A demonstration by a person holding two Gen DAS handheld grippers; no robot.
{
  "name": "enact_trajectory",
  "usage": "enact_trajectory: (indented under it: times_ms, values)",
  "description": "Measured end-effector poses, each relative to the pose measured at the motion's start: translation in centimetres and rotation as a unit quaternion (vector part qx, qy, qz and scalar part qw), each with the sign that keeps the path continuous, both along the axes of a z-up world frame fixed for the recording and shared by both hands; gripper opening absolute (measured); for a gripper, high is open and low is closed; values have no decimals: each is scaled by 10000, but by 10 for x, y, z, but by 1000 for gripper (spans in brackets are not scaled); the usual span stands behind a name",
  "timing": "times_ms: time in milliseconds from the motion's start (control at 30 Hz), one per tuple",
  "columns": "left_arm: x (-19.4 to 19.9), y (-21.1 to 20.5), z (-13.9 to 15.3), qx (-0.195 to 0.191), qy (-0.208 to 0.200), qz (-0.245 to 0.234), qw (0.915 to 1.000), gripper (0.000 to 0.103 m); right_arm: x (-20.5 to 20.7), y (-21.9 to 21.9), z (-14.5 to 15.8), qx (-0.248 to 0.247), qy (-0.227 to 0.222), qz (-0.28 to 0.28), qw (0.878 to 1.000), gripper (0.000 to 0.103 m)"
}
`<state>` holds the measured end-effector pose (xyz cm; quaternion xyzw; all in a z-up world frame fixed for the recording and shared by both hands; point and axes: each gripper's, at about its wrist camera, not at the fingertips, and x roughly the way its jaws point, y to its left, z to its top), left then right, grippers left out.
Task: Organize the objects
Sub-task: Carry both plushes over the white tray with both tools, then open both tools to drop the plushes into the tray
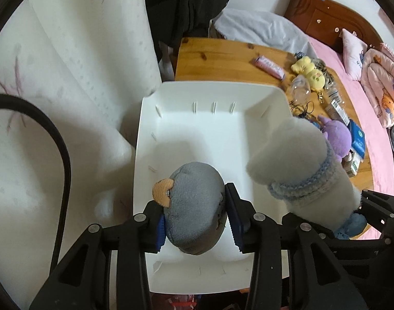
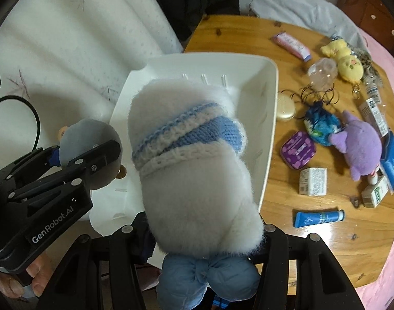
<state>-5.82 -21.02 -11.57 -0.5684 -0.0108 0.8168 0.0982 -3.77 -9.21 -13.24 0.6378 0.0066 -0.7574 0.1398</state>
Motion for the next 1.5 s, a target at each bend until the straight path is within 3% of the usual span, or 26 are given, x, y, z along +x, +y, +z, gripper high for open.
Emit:
enact_trajectory:
  times_ms: [333,533,733,1067,1500]
  values:
    - [-5,-6,-18,-37,-244,36,9997,49,0,-14,-25,227,-384,278,9986,58]
    - [-7,-8,-22,-25,-367,51,9993,62,0,-18,-26,228,-364,360,9984,73]
    - [-4,-5,-26,-114,-428,-49,9990,73,0,-17,-23,245,-343,327,9986,74]
    - [2,-3,-10,136,-108,-120,9998,92,9,-19,-8,306,-65,457,9985,74]
    - [13,-1,24,302,230,-163,9991,94,31,-9,42,354,707,498,9956,74]
